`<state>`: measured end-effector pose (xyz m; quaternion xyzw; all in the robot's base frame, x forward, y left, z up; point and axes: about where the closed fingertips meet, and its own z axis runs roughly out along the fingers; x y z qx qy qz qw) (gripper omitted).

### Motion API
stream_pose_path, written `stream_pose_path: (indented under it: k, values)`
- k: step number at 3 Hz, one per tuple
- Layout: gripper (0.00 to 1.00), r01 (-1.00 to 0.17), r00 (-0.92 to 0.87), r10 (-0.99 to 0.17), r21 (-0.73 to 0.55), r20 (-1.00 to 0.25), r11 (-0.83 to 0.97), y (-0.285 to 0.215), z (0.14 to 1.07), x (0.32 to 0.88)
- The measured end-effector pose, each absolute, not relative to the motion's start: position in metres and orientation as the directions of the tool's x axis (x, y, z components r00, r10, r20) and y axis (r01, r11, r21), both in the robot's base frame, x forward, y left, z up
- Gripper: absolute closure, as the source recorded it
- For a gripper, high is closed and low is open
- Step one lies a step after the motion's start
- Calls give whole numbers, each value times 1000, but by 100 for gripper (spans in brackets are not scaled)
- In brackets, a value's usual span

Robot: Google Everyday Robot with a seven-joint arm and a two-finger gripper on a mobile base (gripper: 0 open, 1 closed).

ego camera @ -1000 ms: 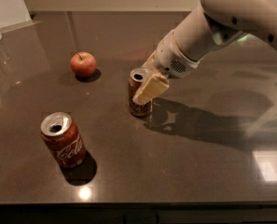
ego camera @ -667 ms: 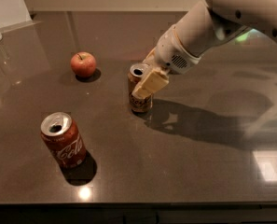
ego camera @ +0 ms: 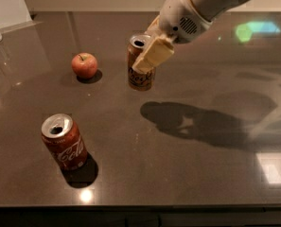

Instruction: Pick orange can

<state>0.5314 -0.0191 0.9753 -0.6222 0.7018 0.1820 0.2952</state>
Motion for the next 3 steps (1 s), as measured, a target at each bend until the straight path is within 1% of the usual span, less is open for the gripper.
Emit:
stream_pose_path:
  k: [2, 3]
  values:
    - [100, -983, 1, -773, -143, -634, 116, -13, 1049, 537]
    - [100, -981, 13, -769, -156, -639, 113, -11, 1057, 537]
